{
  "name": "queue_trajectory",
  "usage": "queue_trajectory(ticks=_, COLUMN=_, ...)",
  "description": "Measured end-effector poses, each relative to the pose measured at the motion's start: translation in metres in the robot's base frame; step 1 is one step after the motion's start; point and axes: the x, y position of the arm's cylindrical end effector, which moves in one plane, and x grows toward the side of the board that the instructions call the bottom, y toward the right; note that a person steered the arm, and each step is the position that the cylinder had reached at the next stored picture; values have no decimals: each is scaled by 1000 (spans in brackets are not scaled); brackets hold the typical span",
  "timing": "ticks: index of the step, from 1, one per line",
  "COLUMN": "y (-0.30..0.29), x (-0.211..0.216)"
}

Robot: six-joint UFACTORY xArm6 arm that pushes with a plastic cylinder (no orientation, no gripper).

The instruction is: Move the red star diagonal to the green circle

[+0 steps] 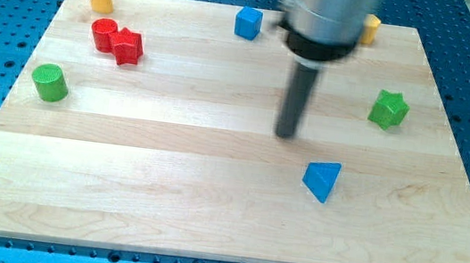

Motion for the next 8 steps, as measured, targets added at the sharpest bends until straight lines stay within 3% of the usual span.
queue_trajectory(ticks=1, y=-102, x=-25)
queue_trajectory(ticks=2, y=-106, x=-67)
queue_trajectory(ticks=3, y=-150, x=-138)
queue_trajectory(ticks=4, y=-230, x=-153)
queue_trajectory(ticks=7, y=-245, x=-114)
queue_trajectory(ticks=8, y=-207, x=-81)
